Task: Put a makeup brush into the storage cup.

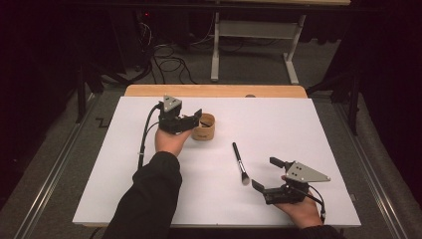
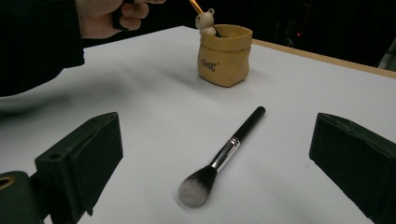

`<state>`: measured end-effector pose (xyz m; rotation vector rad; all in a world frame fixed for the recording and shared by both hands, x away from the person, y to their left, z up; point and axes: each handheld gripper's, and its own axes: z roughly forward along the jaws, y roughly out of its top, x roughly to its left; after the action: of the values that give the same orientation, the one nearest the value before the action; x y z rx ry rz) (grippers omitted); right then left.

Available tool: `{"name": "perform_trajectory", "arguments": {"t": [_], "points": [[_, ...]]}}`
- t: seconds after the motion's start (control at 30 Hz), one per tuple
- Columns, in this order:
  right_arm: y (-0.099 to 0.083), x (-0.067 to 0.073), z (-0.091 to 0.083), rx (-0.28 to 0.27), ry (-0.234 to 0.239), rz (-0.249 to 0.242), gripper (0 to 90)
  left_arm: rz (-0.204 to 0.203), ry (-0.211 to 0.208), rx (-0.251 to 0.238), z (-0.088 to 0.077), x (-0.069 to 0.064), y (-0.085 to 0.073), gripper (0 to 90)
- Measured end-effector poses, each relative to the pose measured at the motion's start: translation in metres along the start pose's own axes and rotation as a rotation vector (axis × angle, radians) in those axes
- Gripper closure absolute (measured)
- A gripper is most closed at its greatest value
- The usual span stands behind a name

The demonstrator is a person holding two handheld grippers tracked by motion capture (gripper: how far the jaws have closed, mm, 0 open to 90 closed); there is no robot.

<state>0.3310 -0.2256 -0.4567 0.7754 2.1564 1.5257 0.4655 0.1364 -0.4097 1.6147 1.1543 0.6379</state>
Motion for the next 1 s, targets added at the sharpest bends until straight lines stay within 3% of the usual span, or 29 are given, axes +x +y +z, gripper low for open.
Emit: {"name": "perform_trajectory", "arguments": {"t": [0.43,0.7,1.0], "points": [[0.000,0.001,0.001,0.005,-0.005,0.005,3.0,-0.008,-0.018,0.025,-0.013,0.006,-0.015,12.6],[0.000,0.001,0.002,0.006,-0.006,-0.003,3.0,-0.020,-0.058,0.037,-0.023,0.002,-0.021,8.4],[0.000,0.002,0.002,0.009,-0.005,-0.001,3.0,-0.013,-0.052,0.048,-0.037,-0.002,-0.028,3.2]]}}
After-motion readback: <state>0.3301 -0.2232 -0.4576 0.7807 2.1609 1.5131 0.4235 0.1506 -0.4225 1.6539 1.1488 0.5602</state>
